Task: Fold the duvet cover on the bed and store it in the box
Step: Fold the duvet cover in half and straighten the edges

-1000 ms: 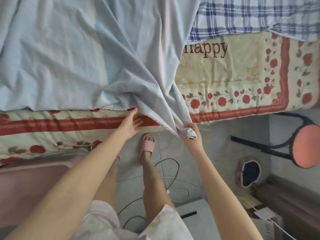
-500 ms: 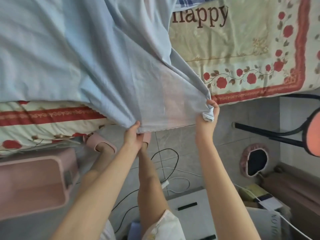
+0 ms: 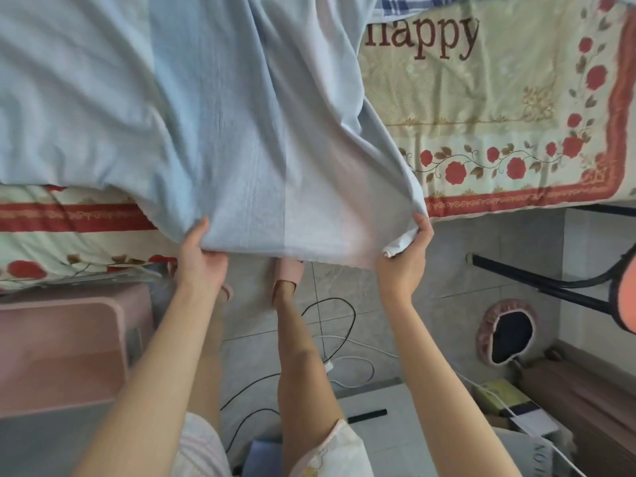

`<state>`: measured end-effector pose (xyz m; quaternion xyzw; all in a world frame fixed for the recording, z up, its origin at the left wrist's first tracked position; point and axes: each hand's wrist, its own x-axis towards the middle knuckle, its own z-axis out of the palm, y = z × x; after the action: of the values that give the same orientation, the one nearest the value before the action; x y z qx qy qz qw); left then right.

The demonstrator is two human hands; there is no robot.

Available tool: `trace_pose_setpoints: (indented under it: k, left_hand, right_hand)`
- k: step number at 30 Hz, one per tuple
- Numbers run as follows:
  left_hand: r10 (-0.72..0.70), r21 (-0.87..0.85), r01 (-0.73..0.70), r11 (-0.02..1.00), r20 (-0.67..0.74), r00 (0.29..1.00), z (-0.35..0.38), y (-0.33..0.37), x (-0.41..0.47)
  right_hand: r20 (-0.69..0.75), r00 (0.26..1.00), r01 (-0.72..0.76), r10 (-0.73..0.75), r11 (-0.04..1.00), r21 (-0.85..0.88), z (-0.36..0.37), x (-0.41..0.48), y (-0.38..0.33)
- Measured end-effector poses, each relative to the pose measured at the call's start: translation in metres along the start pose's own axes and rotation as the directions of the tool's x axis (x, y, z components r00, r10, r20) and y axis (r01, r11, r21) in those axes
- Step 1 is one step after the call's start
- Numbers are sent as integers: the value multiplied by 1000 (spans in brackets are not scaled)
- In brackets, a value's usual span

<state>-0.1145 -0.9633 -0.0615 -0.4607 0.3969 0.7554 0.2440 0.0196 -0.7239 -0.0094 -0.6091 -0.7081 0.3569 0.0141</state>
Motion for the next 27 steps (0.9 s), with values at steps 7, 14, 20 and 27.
trace_pose_setpoints:
  k: [7, 14, 20, 27]
  left_hand:
    - [2, 351, 137, 926, -368, 930, -36, -17, -10]
    - [-53, 134, 68, 989, -111, 992, -47, 41, 12]
    - [-57, 59, 69, 996, -187, 981, -47, 70, 28]
    - [227, 237, -130, 963, -447, 865, -68, 48, 9]
  right_hand:
    - [100, 956, -288, 274, 941, 177, 40, -2, 12]
    - [-78, 948, -260, 309, 892, 368, 61, -22, -10]
    - [162, 964, 187, -211, 971, 152, 78, -71, -43]
    - [589, 748, 594, -307, 705, -387, 131, -72, -84]
